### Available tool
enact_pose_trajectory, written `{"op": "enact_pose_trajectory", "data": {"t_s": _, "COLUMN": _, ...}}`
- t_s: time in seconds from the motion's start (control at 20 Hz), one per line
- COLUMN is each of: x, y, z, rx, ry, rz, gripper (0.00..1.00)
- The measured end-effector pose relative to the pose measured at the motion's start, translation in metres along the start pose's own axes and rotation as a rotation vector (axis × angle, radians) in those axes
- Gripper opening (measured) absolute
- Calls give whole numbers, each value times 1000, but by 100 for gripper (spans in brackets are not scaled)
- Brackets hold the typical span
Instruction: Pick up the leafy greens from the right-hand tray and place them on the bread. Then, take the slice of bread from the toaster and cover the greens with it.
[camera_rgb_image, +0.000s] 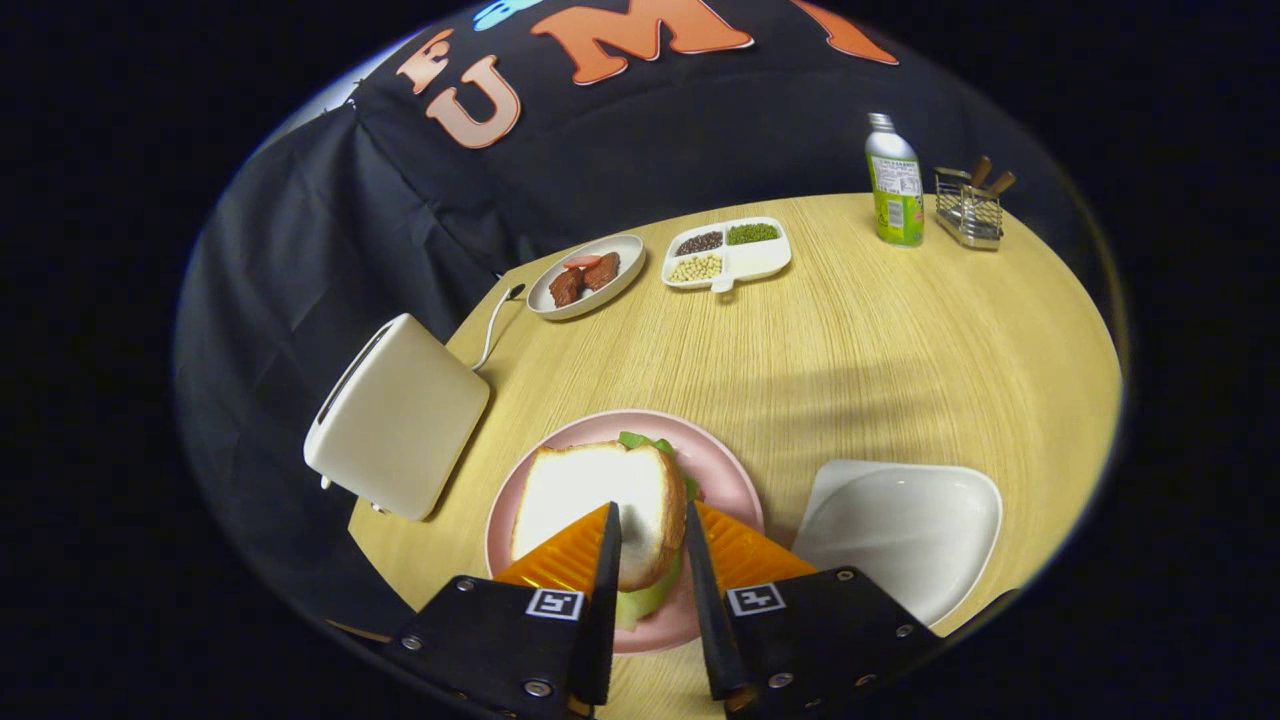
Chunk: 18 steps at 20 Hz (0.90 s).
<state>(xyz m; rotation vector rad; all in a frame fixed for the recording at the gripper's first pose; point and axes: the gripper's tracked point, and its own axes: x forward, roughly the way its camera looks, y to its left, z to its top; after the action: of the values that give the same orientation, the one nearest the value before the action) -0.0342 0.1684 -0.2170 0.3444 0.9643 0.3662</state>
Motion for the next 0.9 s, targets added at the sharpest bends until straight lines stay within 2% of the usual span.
{"op": "enact_pose_trajectory", "data": {"t_s": 0.15, "x": -4, "y": -10, "z": 17, "rx": -55, "ry": -79, "rz": -57, "gripper": 50}}
{"op": "enact_pose_trajectory", "data": {"t_s": 0.25, "x": -13, "y": -11, "z": 41, "rx": -106, "ry": -176, "rz": -91, "gripper": 58}}
{"op": "enact_pose_trajectory", "data": {"t_s": 0.5, "x": -52, "y": -11, "z": 108, "rx": -253, "ry": -440, "rz": -209, "gripper": 69}}
{"op": "enact_pose_trajectory", "data": {"t_s": 0.75, "x": -94, "y": 8, "z": 161, "rx": -339, "ry": -652, "rz": -261, "gripper": 82}}
{"op": "enact_pose_trajectory", "data": {"t_s": 0.9, "x": -120, "y": 22, "z": 185, "rx": -370, "ry": -774, "rz": -279, "gripper": 86}}
